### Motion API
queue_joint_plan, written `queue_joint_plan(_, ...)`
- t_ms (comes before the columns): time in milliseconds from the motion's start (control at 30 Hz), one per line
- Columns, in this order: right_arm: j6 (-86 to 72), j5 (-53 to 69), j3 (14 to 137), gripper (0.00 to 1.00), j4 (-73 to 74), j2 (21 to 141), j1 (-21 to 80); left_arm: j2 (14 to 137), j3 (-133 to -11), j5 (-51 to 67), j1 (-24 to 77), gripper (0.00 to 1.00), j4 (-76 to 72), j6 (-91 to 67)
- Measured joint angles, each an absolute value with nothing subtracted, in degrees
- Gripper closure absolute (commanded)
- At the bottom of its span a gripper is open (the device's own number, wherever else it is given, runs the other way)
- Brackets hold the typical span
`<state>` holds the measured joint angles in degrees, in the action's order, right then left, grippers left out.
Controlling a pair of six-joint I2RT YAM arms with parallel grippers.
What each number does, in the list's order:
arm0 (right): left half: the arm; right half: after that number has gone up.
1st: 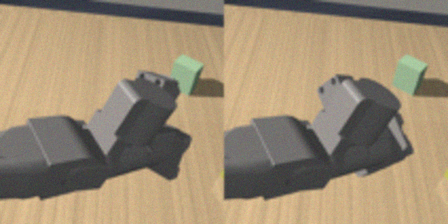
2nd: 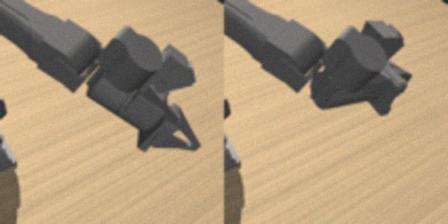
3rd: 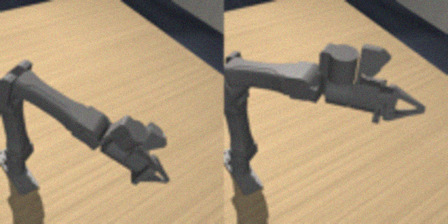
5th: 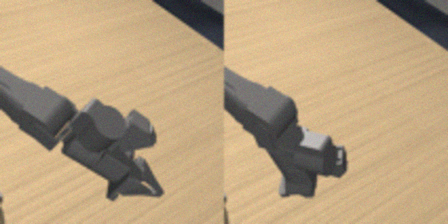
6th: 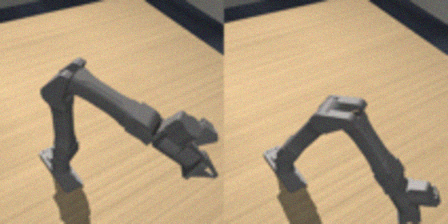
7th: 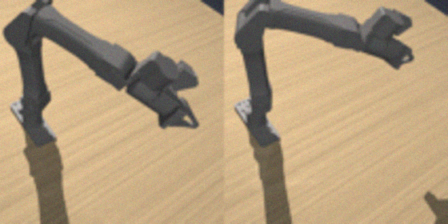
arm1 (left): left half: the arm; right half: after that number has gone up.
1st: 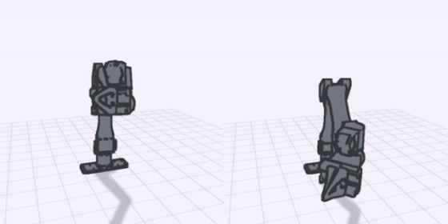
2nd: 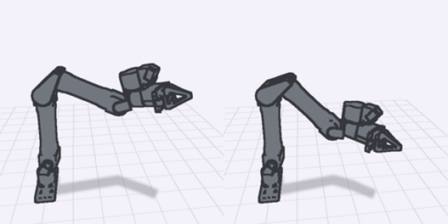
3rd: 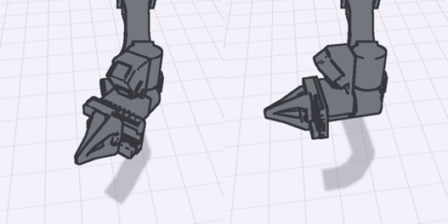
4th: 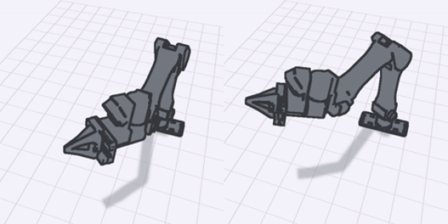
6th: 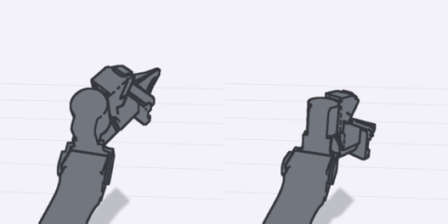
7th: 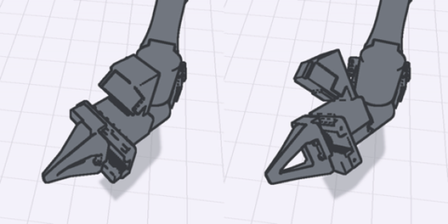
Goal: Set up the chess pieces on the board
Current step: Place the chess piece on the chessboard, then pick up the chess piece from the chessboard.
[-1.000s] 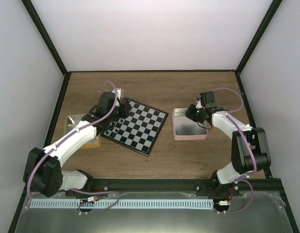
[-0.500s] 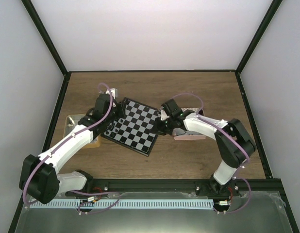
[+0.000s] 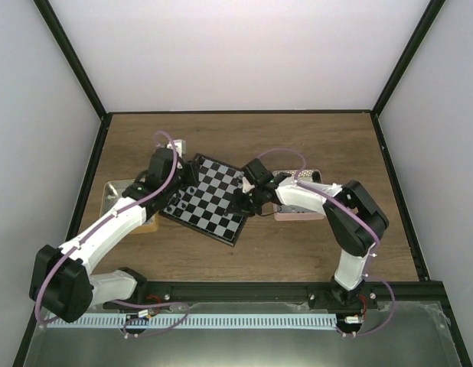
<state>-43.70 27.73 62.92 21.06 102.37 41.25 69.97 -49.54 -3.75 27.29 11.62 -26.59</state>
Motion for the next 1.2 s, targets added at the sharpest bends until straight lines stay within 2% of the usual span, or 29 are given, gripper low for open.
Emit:
queue_joint_plan(333,-44.1,23.9,63.1,0.74,20.4,100.8,41.3,70.8,-49.4,3.3,27.4,0.52,11.6,-25.3)
queue_joint_plan(433,-44.8,19.6,62.6,0.74,20.5,98.6,41.2,72.6,-49.4,6.0,28.4,0.47,11.8,-24.8)
queue_joint_plan(600,-46.5,10.5,60.8,0.74,20.8,92.8,41.0,76.3,-49.4,7.7,33.8,0.43,15.1,-24.0)
queue_joint_plan(733,-48.0,4.0,58.6,0.73,21.2,88.8,40.5,78.9,-49.4,7.7,37.9,0.43,19.2,-24.0)
queue_joint_plan(933,-49.2,-5.0,57.8,0.73,23.0,84.9,39.8,83.6,-50.3,7.8,40.4,0.59,24.0,-24.1)
queue_joint_plan(1200,-49.1,-10.4,57.6,0.73,23.9,82.0,39.8,89.7,-52.9,7.5,41.9,0.58,26.3,-23.7)
